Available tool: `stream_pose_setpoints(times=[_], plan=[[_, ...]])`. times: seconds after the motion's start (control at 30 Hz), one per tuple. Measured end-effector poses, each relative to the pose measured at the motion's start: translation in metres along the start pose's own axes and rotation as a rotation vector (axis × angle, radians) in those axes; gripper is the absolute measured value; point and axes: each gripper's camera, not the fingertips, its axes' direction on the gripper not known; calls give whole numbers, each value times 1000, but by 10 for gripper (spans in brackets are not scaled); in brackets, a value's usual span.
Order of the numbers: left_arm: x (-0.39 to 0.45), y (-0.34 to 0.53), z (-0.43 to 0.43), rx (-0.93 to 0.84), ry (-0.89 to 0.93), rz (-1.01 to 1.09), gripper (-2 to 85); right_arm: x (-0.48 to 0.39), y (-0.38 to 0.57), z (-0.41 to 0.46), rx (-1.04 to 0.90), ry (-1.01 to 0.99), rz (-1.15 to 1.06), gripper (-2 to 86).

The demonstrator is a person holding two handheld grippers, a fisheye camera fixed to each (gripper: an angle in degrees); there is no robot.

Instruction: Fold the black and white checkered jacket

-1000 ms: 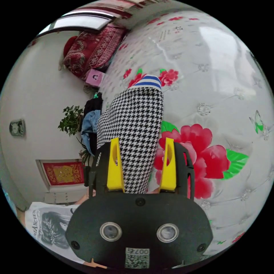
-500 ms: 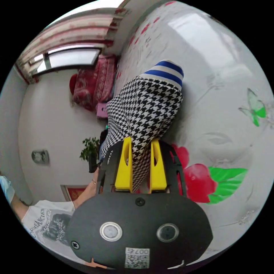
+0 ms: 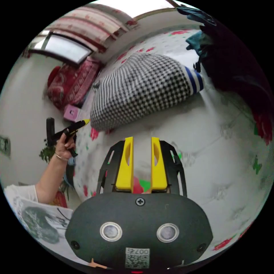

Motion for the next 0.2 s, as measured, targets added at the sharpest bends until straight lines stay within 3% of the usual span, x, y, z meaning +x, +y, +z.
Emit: stream_pose_setpoints(times=[0.13, 0.2], plan=[[-25, 136, -23, -78, -140, -109, -8, -44, 96, 30, -194, 122, -180, 63], [-56, 222, -57, -94, -237, -313, -5, -70, 135, 44, -283, 214, -275, 63]])
